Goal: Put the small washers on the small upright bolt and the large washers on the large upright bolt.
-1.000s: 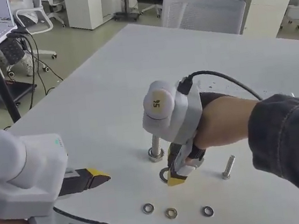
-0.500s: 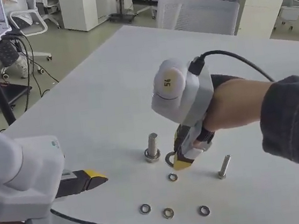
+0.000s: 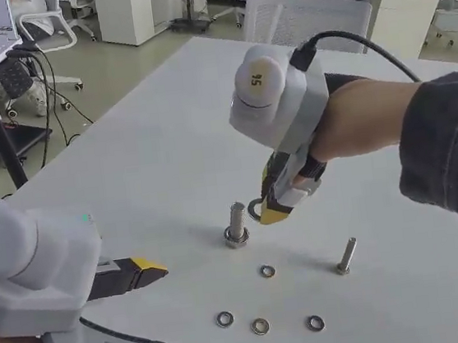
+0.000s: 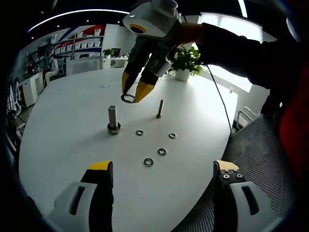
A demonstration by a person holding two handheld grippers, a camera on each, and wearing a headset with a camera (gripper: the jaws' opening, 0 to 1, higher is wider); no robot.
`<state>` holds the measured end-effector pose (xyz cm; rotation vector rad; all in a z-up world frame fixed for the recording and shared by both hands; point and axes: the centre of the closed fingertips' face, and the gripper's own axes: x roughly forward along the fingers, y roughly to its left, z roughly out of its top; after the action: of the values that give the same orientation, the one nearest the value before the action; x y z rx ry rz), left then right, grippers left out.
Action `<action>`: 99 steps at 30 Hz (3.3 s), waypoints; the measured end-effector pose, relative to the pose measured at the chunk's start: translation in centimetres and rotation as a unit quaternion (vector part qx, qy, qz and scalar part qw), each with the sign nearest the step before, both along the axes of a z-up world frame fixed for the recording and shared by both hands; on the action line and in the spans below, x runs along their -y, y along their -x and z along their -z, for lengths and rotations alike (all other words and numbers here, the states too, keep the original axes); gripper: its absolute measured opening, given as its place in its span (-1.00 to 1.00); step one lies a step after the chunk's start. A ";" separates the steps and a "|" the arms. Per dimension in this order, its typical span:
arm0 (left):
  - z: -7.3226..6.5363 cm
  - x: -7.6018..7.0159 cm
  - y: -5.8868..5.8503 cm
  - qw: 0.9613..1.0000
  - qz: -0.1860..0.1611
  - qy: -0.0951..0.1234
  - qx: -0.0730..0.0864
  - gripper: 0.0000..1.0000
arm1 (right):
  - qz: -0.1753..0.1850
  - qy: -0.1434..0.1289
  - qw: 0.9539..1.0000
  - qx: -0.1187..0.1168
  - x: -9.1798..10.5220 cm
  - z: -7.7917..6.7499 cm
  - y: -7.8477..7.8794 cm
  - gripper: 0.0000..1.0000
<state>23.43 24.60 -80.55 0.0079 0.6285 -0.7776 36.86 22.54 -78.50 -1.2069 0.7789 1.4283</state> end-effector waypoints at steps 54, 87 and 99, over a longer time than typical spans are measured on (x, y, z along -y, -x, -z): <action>0.2 -0.2 -0.6 1.000 -0.012 0.004 -0.009 0.68 | -0.027 0.027 0.999 -0.024 -2.5 3.8 -2.0 -0.52; 0.2 -0.1 -0.5 1.000 -0.014 0.007 -0.013 0.68 | -0.029 0.058 0.997 -0.040 -2.5 7.5 -1.9 -0.52; 0.4 -0.1 -0.4 1.000 -0.013 0.007 -0.016 0.68 | -0.033 0.056 0.997 -0.042 -2.6 8.1 -1.9 -0.46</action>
<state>23.86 24.73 -80.91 -0.0245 0.6523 -0.7588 38.77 25.10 -86.62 -1.2748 0.8949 1.5147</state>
